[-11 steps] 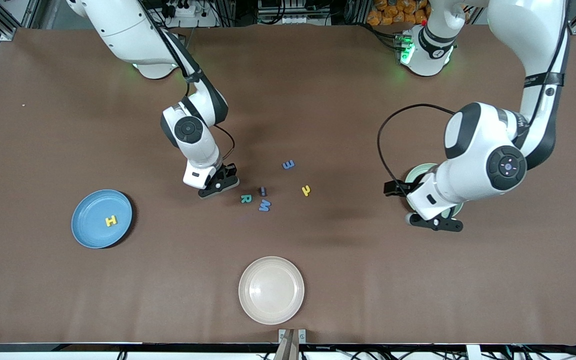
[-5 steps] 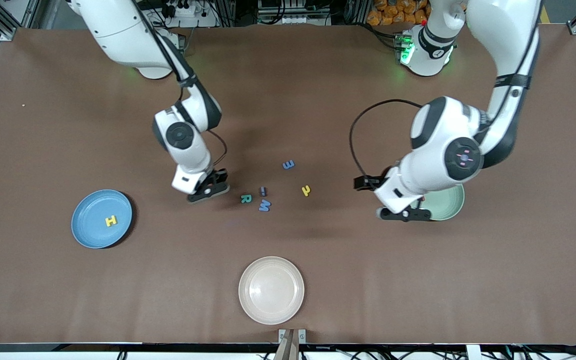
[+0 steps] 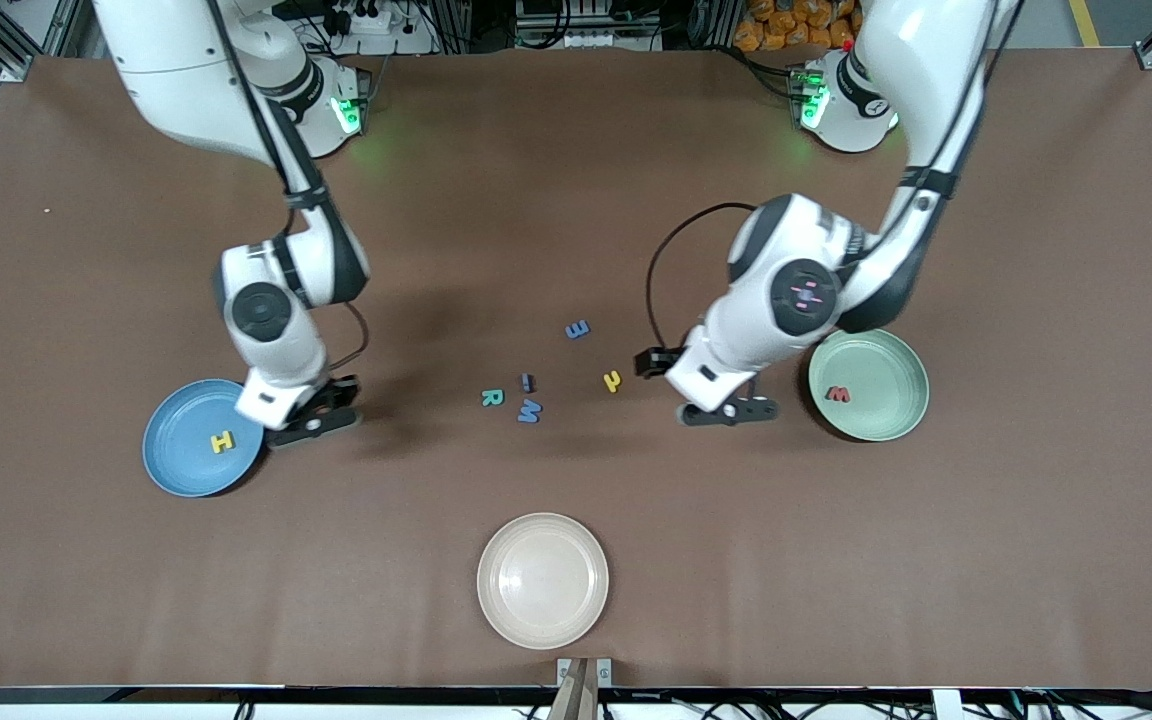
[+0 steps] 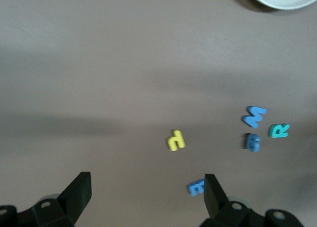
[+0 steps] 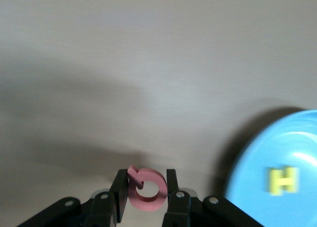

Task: Sort uppercase to blue plate, lowercase to green plate
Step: 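Drop the q onto the blue plate while the left gripper returns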

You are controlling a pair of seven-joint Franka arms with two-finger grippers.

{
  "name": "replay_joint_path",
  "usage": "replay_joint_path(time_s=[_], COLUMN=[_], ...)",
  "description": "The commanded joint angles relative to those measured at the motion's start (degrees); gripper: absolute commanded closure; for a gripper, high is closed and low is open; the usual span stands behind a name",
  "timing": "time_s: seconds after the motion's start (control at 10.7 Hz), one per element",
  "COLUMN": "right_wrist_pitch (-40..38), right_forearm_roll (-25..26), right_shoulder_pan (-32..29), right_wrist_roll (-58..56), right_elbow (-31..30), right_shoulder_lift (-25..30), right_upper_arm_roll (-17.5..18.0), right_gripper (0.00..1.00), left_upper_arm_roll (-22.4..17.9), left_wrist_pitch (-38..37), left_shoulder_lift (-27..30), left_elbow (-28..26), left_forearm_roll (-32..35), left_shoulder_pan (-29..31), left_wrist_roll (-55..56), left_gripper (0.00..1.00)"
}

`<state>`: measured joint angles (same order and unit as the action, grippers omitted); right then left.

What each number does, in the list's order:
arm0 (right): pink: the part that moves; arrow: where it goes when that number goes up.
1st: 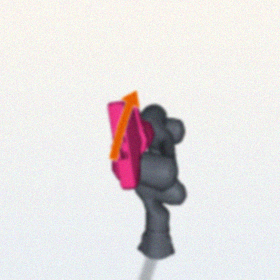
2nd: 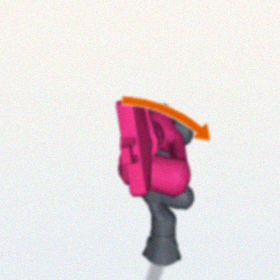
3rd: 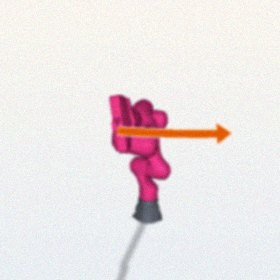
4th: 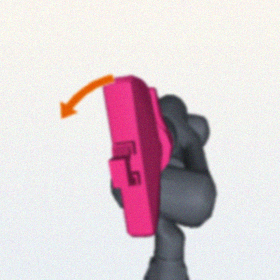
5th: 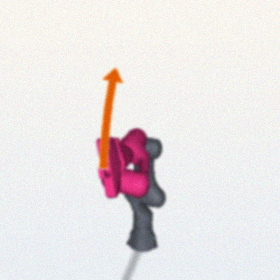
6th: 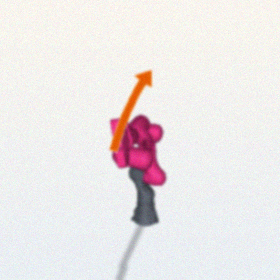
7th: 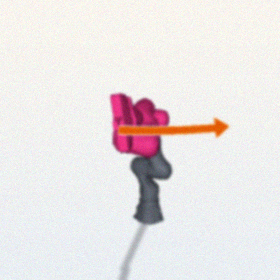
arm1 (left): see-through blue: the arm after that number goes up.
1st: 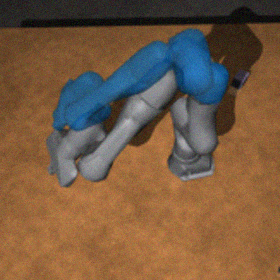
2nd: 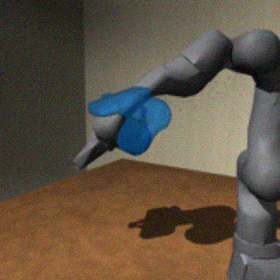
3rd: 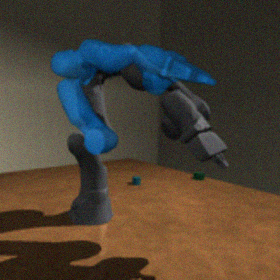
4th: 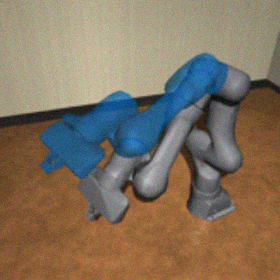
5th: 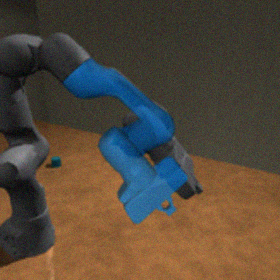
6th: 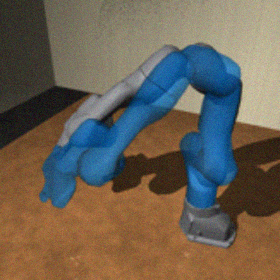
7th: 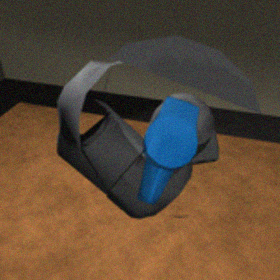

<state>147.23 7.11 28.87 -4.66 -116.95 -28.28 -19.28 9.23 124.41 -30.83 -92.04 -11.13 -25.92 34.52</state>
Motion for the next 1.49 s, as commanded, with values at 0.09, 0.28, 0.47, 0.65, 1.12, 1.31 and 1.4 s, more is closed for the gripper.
replay_joint_path(time_s=[0.09, 0.28, 0.47, 0.65, 1.12, 1.31, 1.4], right_wrist_pitch=[-3.43, -5.71, -5.99, -6.07, -11.61, -11.61, -11.61], right_forearm_roll=[1.15, 0.98, 0.63, 0.45, -3.22, -6.48, -7.36], right_shoulder_pan=[-0.22, -2.13, -5.38, -8.21, -8.21, -7.95, -7.95], right_wrist_roll=[-9.28, -13.87, -16.16, -16.43, -15.99, -15.82, -15.82], right_elbow=[1.8, 3.74, 4.44, 5.59, 7.96, 7.79, 7.7], right_shoulder_lift=[1.39, 1.3, 1.3, 1.21, 1.04, 0.68, 0.6], right_upper_arm_roll=[-5.84, -7.61, -7.62, -7.53, -7.44, -7.26, -7.26], right_gripper=[1.0, 1.0, 0.72, 0.0, 0.0, 0.0, 0.0], left_upper_arm_roll=[-0.97, -2.11, -4.39, -5.62, -9.05, -11.68, -12.3], left_wrist_pitch=[8.89, 12.08, 12.35, 12.35, 9.73, 5.07, 4.97], left_shoulder_lift=[-5.02, -8.45, -10.74, -12.67, -17.24, -20.14, -21.2], left_elbow=[0.89, 3.17, 5.54, 8.61, 15.29, 19.42, 20.75], left_forearm_roll=[-0.92, -0.74, 0.57, 0.93, 4.36, 4.18, 4.18], left_shoulder_pan=[-7.63, -11.5, -14.67, -16.09, -20.13, -23.02, -23.82], left_wrist_roll=[8.79, 11.26, 14.16, 14.52, 16.18, 17.42, 17.95], left_gripper=[0.02, 0.05, 0.06, 0.11, 0.17, 0.16, 0.16])
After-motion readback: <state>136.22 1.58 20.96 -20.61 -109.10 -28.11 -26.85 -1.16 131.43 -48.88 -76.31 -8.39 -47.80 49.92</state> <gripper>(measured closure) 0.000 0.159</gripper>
